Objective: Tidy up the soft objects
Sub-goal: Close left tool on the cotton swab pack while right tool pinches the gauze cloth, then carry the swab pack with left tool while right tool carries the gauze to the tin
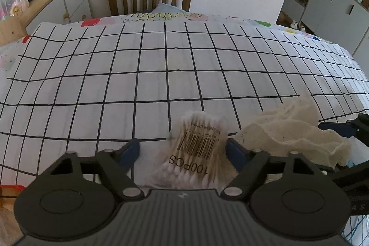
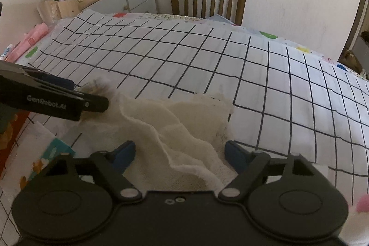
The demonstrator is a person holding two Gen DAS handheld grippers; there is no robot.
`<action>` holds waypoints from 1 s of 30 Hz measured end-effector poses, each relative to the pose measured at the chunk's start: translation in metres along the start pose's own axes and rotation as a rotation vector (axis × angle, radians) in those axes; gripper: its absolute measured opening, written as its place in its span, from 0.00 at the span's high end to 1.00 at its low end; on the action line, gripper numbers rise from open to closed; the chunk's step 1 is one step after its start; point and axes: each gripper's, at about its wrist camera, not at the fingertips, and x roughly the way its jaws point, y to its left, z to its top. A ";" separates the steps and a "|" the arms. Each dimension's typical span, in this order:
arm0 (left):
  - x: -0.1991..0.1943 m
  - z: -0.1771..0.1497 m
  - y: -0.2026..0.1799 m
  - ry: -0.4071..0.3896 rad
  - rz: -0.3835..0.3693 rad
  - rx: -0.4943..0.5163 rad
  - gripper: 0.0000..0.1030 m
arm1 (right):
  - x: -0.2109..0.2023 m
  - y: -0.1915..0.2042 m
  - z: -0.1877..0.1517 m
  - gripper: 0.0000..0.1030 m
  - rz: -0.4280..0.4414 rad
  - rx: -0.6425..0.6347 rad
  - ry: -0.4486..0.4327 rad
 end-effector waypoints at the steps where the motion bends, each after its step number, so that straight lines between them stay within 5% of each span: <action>1: 0.000 0.000 -0.001 -0.004 0.001 0.001 0.32 | 0.000 0.001 0.000 0.24 -0.009 -0.004 -0.002; 10: -0.007 0.002 0.002 -0.015 -0.001 -0.031 0.62 | -0.003 0.007 0.001 0.67 -0.052 -0.047 -0.021; 14: -0.012 0.002 0.004 -0.026 0.008 -0.033 0.65 | -0.008 0.005 0.004 0.86 -0.037 -0.025 -0.036; 30: -0.072 0.007 0.015 -0.097 -0.015 -0.089 0.66 | -0.082 0.007 0.025 0.92 0.059 0.095 -0.187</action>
